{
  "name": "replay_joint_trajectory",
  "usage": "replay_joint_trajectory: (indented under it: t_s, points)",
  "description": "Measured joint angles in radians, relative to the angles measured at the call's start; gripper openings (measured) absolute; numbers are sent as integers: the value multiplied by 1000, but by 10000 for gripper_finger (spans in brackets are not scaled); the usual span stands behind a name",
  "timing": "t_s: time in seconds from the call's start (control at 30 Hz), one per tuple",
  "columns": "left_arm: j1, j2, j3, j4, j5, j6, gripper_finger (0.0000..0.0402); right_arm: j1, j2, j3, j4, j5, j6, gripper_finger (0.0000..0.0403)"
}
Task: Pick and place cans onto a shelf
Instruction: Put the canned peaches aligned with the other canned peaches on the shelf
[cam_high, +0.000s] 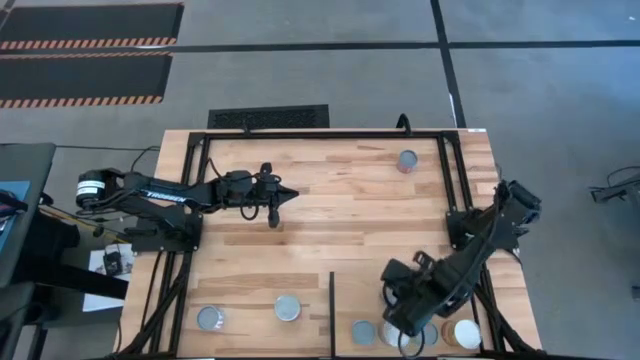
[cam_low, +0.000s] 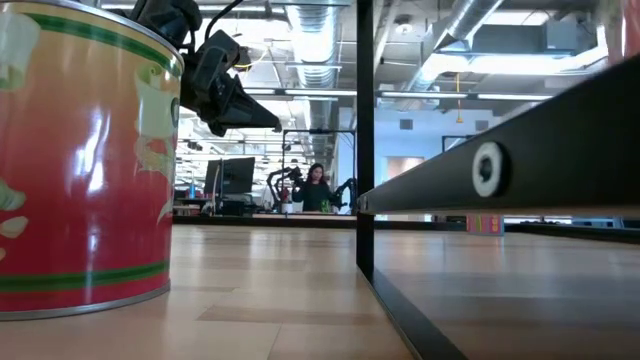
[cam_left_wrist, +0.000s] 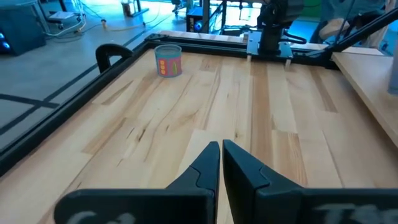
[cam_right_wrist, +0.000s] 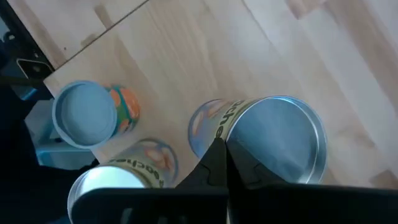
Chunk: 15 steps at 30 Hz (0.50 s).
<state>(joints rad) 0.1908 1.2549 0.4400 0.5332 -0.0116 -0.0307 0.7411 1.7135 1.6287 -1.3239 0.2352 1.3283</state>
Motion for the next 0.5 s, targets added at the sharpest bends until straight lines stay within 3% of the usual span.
replay_joint_trajectory:
  t_s: [0.5]
  points:
    - [-42, 0, 0, -4, -54, 7, 9, 14, 76, 1, 63, -25, 36, 11]
